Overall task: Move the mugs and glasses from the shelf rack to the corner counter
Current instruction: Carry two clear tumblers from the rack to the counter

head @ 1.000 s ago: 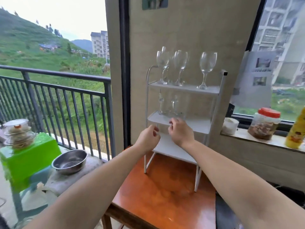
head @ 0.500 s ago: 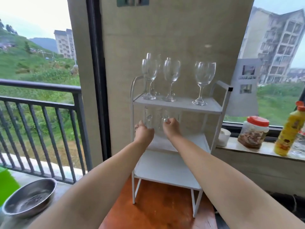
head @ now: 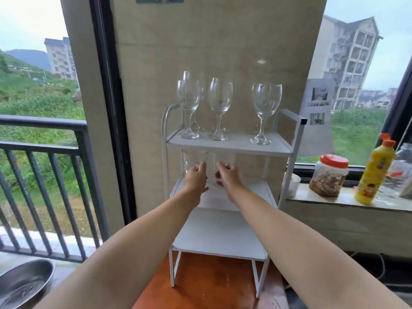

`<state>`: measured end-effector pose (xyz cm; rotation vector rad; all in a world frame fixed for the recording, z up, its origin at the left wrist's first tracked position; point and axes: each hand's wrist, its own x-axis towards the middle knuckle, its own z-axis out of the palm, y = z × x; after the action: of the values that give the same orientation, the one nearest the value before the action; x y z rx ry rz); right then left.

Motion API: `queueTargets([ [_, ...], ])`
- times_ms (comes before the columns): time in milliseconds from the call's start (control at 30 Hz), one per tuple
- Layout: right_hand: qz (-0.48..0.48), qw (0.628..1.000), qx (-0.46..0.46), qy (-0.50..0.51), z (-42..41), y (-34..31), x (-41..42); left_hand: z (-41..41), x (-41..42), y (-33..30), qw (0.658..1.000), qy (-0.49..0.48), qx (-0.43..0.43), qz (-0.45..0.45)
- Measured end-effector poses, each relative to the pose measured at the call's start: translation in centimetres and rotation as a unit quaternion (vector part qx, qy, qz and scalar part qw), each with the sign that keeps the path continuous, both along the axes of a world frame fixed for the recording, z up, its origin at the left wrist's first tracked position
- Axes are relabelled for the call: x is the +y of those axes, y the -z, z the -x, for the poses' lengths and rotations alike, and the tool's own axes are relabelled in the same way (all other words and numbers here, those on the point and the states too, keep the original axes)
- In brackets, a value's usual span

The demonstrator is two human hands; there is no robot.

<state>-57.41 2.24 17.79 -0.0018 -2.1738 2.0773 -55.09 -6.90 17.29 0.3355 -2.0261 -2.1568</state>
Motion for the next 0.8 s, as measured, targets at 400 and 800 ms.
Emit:
queueTargets([
  [400,-0.054,0.997,0.021,0.044,-3.4,-0.1,4.4,-5.0,0.3,-0.5,0.999,-0.029,0.01,-0.036],
  [800,-0.026,0.998,0.059,0.023,-13.4,-1.2,5.7,-13.9,0.7,-1.8,0.999,-0.02,0.039,0.002],
])
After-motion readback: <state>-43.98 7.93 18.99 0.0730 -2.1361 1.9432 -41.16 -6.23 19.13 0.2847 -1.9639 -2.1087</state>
